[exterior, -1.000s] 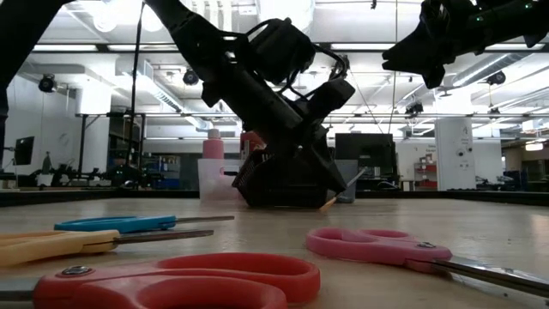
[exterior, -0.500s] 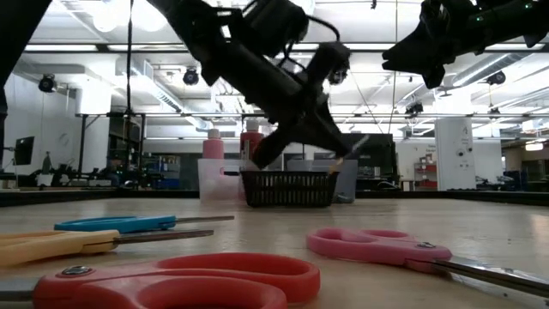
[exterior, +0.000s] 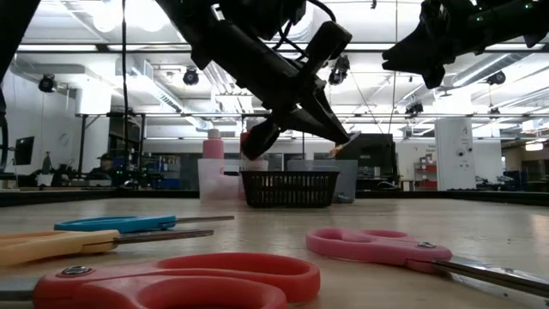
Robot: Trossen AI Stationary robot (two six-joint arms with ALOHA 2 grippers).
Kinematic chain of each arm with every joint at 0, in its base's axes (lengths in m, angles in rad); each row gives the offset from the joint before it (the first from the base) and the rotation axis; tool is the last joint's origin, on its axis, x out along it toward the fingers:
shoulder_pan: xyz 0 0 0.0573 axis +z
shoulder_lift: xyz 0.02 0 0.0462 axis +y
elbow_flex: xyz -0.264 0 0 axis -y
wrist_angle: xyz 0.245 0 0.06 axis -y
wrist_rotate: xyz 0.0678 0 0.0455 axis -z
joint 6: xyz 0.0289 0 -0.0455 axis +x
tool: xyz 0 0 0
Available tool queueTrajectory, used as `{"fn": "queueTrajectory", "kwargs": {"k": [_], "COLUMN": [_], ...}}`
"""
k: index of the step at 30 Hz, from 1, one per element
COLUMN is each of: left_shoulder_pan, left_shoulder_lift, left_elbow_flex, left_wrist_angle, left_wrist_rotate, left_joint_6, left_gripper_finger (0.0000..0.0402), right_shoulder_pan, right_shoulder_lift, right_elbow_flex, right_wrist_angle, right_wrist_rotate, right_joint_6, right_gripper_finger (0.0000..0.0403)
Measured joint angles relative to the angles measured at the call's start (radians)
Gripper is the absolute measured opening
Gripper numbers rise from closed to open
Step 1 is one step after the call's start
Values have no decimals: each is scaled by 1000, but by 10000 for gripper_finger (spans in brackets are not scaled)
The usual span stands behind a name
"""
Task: Pick & Place Paint Supplies
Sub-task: Put the black paint brush into the gray bin
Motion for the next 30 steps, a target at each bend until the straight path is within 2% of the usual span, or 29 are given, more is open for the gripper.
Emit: {"fn": "queueTrajectory", "kwargs": {"k": [11, 21, 30], "left_shoulder_pan": [-26, -26, -26], "left_shoulder_lift": [68, 115, 115], "left_elbow_flex": [-2, -2, -2], "left_wrist_angle": [-9, -41, -51], "left_wrist_rotate": [-24, 25, 36], "left_joint_6": [-21, -97, -106], "left_gripper_finger": [5, 5, 5], "right_shoulder_pan": [0, 0, 0], "right_shoulder_lift": [0, -1, 2], "right_elbow_flex": [0, 0, 0], "right_wrist_angle": [0, 0, 0], "right_wrist_rotate": [0, 0, 0], "right_joint_6": [0, 0, 0], "right_gripper_finger": [124, 124, 124]}}
